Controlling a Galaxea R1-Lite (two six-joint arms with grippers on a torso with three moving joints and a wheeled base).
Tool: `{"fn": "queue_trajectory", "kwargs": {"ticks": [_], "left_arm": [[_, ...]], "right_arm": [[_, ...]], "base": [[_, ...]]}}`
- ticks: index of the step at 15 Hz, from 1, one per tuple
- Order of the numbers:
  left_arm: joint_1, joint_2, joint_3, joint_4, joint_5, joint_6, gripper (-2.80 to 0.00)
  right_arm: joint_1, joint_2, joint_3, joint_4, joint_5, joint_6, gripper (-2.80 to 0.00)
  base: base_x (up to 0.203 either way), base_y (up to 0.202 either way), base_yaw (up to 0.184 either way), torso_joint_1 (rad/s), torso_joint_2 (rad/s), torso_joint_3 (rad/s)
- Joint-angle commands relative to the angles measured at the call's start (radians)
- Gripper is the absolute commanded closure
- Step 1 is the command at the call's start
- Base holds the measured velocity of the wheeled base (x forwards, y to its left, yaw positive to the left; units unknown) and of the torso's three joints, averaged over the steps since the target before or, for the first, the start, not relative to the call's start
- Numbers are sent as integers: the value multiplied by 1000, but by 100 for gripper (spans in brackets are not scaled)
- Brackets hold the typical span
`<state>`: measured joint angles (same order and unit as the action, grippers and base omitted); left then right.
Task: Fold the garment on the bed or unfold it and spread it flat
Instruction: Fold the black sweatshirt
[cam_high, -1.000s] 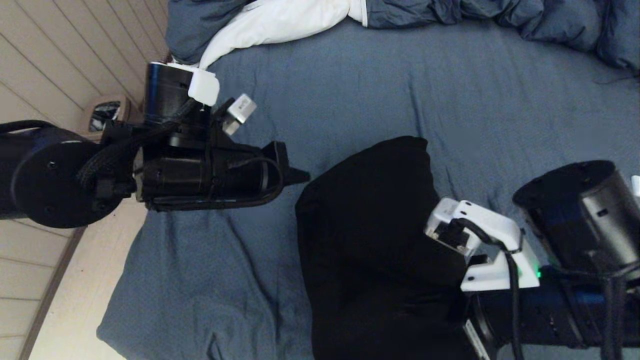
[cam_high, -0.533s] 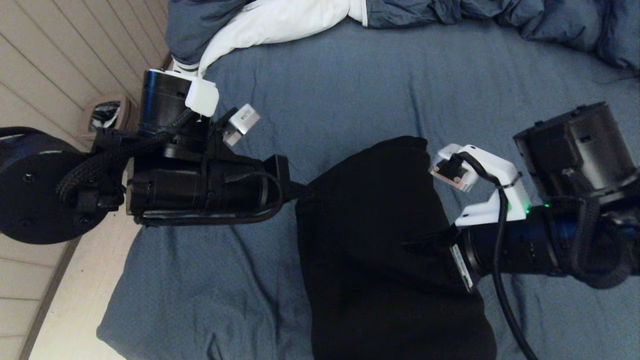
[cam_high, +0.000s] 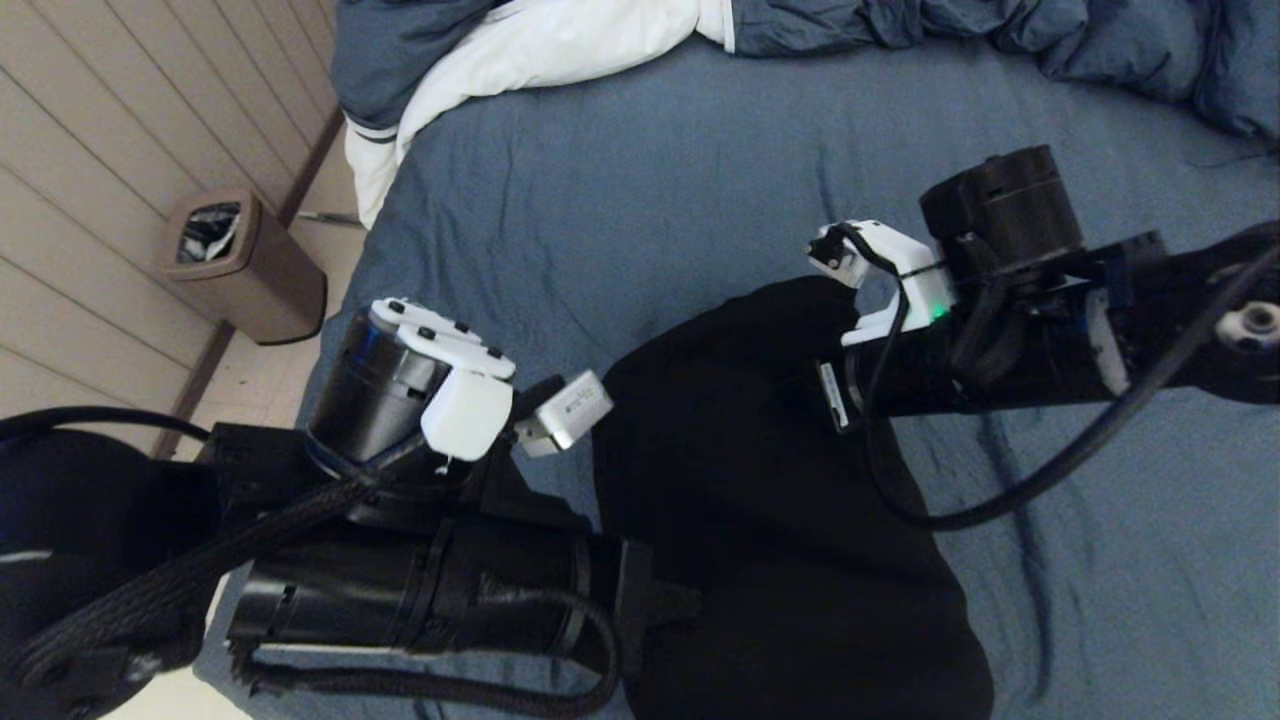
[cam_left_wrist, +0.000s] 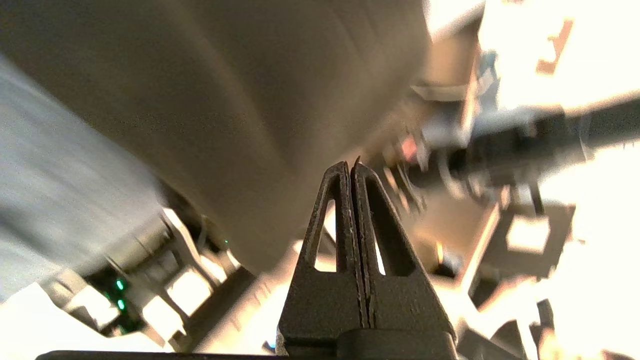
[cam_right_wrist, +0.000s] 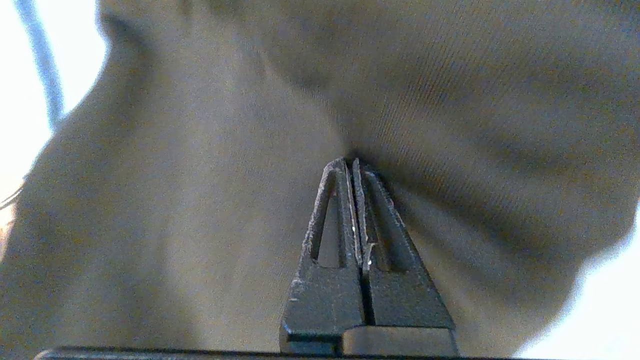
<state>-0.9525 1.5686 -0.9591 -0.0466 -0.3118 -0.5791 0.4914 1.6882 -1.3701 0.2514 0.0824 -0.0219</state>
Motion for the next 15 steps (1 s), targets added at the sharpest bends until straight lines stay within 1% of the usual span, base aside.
{"fn": "queue_trajectory", "kwargs": {"ticks": [1, 5, 9, 11, 12, 14, 15], "left_arm": [[-69, -37, 56, -1, -3, -7, 0], [-86, -41, 80, -2, -4, -10, 0], [-79, -42, 70, -13, 15, -5, 0], [-28, -62, 33, -5, 81, 2, 0], [3, -64, 20, -4, 93, 7, 0], [67, -52, -16, -3, 91, 17, 0], [70, -46, -18, -3, 88, 16, 0]], "right_arm": [[-15, 110, -53, 1, 0, 0, 0], [-19, 148, -92, 2, 0, 4, 0], [-15, 93, -87, 3, 2, 2, 0], [-11, 22, -74, 10, 3, 3, 0], [-8, -23, -58, 13, 2, 3, 0], [-4, -96, -31, 25, 1, 2, 0], [-2, -128, -25, 47, 1, 2, 0]], "base": [[0, 0, 0, 0, 0, 0], [0, 0, 0, 0, 0, 0], [0, 0, 0, 0, 0, 0], [0, 0, 0, 0, 0, 0], [0, 0, 0, 0, 0, 0], [0, 0, 0, 0, 0, 0], [0, 0, 0, 0, 0, 0]]}}
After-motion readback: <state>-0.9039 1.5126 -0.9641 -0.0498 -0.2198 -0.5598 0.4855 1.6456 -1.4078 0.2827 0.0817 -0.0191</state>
